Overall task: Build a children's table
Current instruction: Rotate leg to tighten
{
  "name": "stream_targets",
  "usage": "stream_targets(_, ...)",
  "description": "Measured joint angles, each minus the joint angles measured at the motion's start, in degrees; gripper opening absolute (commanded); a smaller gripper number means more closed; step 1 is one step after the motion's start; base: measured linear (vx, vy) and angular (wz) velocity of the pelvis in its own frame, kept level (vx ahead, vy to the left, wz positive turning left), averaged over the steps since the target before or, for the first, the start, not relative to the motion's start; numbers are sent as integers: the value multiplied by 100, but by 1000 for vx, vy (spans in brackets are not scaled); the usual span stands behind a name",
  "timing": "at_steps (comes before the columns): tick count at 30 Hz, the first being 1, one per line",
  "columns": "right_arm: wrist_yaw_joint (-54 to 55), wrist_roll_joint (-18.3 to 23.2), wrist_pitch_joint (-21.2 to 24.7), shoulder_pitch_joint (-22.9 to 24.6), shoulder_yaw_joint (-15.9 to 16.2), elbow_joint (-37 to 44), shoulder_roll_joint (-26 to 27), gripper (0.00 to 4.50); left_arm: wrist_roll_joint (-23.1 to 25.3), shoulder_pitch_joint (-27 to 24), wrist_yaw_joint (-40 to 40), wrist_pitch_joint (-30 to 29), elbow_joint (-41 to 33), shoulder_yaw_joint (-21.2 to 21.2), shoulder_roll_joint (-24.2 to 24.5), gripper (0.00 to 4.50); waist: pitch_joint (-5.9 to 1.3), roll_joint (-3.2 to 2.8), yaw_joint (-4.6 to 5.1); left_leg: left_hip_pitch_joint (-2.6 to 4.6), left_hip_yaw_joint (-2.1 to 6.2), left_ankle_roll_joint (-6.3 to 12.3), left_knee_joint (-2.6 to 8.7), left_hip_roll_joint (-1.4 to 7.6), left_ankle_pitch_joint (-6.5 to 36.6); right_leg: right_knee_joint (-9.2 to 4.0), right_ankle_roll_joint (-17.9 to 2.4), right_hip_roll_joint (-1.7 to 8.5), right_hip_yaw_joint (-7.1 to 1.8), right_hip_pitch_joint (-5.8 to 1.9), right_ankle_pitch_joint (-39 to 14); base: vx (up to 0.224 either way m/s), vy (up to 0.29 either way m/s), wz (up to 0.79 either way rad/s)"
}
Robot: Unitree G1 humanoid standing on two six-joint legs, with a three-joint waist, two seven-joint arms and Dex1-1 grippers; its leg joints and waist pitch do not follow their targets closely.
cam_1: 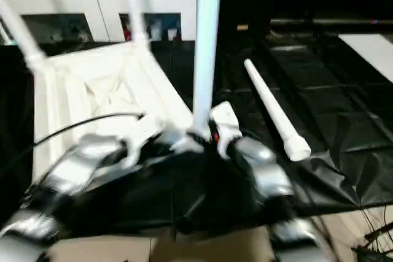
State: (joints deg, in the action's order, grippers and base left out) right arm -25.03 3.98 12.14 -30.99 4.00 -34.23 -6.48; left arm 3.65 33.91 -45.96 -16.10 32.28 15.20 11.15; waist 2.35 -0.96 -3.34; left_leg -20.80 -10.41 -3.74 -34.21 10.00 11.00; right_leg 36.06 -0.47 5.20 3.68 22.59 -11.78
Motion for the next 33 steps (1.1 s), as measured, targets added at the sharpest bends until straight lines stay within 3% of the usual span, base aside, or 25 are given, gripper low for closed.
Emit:
stream_targets(3, 1239, 6, 161, -557, -389, -694, 382, 267, 74, 474, 758, -112, 696, -64, -537, 0, -2, -2, -2, -5, 0, 5, -6, -2, -14, -7, -5, 1, -2, -1, 17, 0, 0, 0)
stream_targets(6, 1882, -52, 78, -778, -522, -1041, 498, 266, 132, 716, 1158, 18, 1138, -66, -857, 0, -11, -16, -39, -11, 2, 6, -4, -3, -14, -27, -5, 3, 0, -18, 19, 0, 0, 0)
stream_targets(15, 2044, -201, -211, -809, -584, -1260, 561, 266, 277, 790, 1181, 449, 1460, -16, -898, 0, -35, -54, -57, -6, 4, 11, 9, -2, -12, -69, 7, 3, 8, -55, 14, 0, 0, 0)
stream_targets(16, 2085, -200, -272, -815, -594, -1311, 575, 301, 278, 813, 1181, 506, 1528, -15, -901, 0, -37, -58, -57, -3, 4, 11, 14, -2, -12, -72, 7, 3, 8, -58, 14, 0, 0, 0)
stream_targets(19, 2085, -198, -292, -814, -622, -1312, 577, 301, 291, 831, 1175, 581, 1584, -15, -903, 0, -37, -58, -57, 9, 4, 11, 32, -2, -12, -79, 8, 3, 10, -59, 14, 0, 0, 0)
stream_targets(20, 2083, -196, -293, -813, -627, -1312, 578, 325, 295, 832, 1173, 592, 1590, -15, -902, 0, -37, -58, -57, 10, 4, 11, 35, -2, -12, -79, 8, 3, 11, -59, 15, 0, 0, 0)
stream_targets(21, 2082, -198, -294, -809, -628, -1304, 577, 342, 299, 833, 1161, 610, 1598, -15, -900, 0, -37, -58, -58, 12, 4, 10, 36, -2, -12, -79, 8, 3, 11, -59, 15, 0, 0, 0)
stream_targets(28, 1930, -286, -410, -443, -472, -824, 500, 342, 374, 906, 1125, 828, 1764, -2, -893, 0, -32, -64, -73, 11, 3, 10, 56, -2, -13, -91, 9, 3, 14, -58, 15, 0, 0, 0)
stream_targets(33, 1661, -287, -408, 22, -397, 35, 338, 342, 451, 923, 1174, 1010, 1826, 49, -910, 0, -29, -74, -115, 8, 3, 10, 69, -3, -13, -102, 12, 2, 16, -57, 14, 0, 0, 0)
